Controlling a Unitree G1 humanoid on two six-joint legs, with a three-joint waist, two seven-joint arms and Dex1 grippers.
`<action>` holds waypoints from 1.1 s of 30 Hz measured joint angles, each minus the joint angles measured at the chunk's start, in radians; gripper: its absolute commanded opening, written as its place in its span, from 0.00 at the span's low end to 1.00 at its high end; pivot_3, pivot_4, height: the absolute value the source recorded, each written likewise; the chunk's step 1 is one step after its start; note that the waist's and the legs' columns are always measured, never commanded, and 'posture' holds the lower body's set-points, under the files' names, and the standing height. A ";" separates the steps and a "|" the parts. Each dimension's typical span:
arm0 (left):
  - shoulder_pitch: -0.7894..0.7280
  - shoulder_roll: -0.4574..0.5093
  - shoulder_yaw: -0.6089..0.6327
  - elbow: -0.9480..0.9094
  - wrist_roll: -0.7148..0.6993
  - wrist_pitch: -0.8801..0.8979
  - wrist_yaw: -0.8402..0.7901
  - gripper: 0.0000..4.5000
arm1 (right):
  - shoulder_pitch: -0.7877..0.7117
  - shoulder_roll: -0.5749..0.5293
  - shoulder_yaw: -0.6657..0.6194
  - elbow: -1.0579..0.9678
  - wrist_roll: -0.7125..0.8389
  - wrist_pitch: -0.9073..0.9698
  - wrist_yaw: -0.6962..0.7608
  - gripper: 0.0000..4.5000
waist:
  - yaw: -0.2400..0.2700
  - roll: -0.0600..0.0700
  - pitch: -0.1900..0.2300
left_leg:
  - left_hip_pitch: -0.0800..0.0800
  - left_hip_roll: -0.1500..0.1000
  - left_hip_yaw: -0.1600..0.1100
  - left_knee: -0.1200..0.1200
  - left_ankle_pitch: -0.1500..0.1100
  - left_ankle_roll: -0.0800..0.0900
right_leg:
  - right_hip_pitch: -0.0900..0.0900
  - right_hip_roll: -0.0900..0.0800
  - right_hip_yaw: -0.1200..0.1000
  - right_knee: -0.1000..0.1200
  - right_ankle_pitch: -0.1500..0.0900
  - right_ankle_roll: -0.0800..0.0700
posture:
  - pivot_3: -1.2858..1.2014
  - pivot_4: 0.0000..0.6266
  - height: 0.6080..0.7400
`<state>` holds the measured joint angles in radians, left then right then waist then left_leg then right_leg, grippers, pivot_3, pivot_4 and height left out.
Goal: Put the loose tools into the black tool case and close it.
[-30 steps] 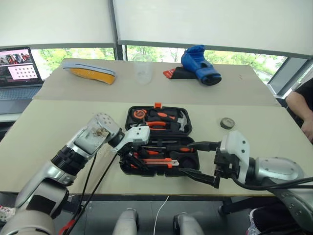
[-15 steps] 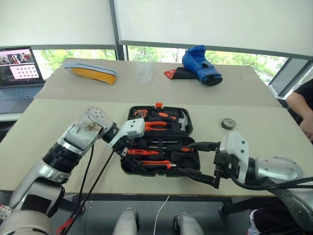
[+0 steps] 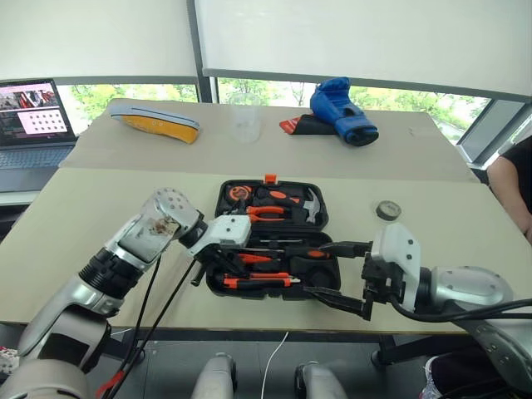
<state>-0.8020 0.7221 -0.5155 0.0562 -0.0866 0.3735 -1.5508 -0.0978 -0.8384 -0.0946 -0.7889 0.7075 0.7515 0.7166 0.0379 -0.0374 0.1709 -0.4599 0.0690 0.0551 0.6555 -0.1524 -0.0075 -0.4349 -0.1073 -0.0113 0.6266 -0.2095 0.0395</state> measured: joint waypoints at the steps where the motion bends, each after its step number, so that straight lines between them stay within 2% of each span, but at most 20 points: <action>1: 0.004 -0.007 -0.007 0.003 0.017 -0.026 0.010 0.01 | 0.000 0.000 0.001 0.000 -0.001 0.000 0.000 1.00 | 0.000 0.000 0.000 | 0.000 0.000 0.000 0.000 0.000 0.000 | 0.000 0.000 0.000 0.000 0.000 0.000 | 0.52 0.24 1.00; 7: 0.015 -0.032 -0.017 0.036 0.062 -0.136 0.023 0.01 | 0.008 0.000 0.003 0.007 -0.017 0.000 -0.002 1.00 | -0.003 0.004 -0.002 | 0.004 0.000 0.000 0.001 0.000 0.000 | 0.004 0.000 0.000 0.000 0.000 0.000 | 0.52 0.24 1.00; 11: 0.023 -0.045 -0.014 0.063 0.068 -0.166 0.031 0.01 | 0.020 0.000 0.003 0.007 -0.017 0.000 -0.002 1.00 | -0.002 0.005 -0.003 | 0.013 0.000 0.000 0.001 0.000 -0.001 | 0.013 0.000 0.000 -0.001 0.000 0.000 | 0.52 0.24 1.00; 12: 0.025 -0.045 -0.011 0.068 0.069 -0.176 0.031 0.01 | 0.022 0.000 0.003 0.007 -0.017 0.000 -0.002 1.00 | -0.002 0.005 -0.003 | 0.014 0.001 0.000 0.000 -0.005 -0.008 | 0.013 0.000 0.000 -0.001 0.000 0.000 | 0.52 0.24 1.00; 18: 0.029 -0.050 0.016 0.085 0.063 -0.173 0.012 0.01 | 0.034 0.000 0.002 0.006 -0.019 0.000 -0.002 1.00 | -0.012 0.007 -0.004 | 0.015 0.000 0.000 0.000 -0.005 -0.009 | 0.013 0.000 0.000 -0.001 0.000 0.000 | 0.52 0.24 1.00; 22: 0.007 -0.098 0.039 0.133 0.009 -0.102 -0.008 0.01 | 0.036 0.000 0.002 0.004 -0.019 0.000 -0.001 1.00 | -0.010 0.006 -0.004 | 0.009 0.000 0.000 0.001 -0.002 -0.004 | 0.010 0.000 0.000 -0.001 0.000 0.000 | 0.52 0.24 1.00; 28: -0.023 -0.031 0.033 0.098 -0.081 -0.065 -0.056 0.01 | 0.036 0.000 0.002 0.004 -0.019 0.000 0.000 1.00 | -0.020 0.006 -0.003 | 0.007 0.000 -0.001 0.001 -0.001 0.000 | 0.008 0.000 0.000 -0.001 -0.001 0.001 | 0.52 0.24 1.00; 33: 0.004 -0.040 0.004 0.097 -0.033 -0.141 -0.044 0.01 | 0.038 0.000 0.001 0.003 -0.019 0.000 0.001 1.00 | -0.020 0.006 -0.003 | 0.007 0.000 -0.001 0.001 -0.001 0.000 | 0.009 0.000 0.000 -0.001 -0.001 0.001 | 0.52 0.24 1.00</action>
<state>-0.7981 0.6818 -0.5114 0.1530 -0.1197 0.2324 -1.5951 -0.0603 -0.8382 -0.0932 -0.7860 0.6888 0.7515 0.7173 0.0182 -0.0313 0.1675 -0.4531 0.0689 0.0542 0.6567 -0.1532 -0.0076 -0.4257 -0.1075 -0.0117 0.6254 -0.2107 0.0402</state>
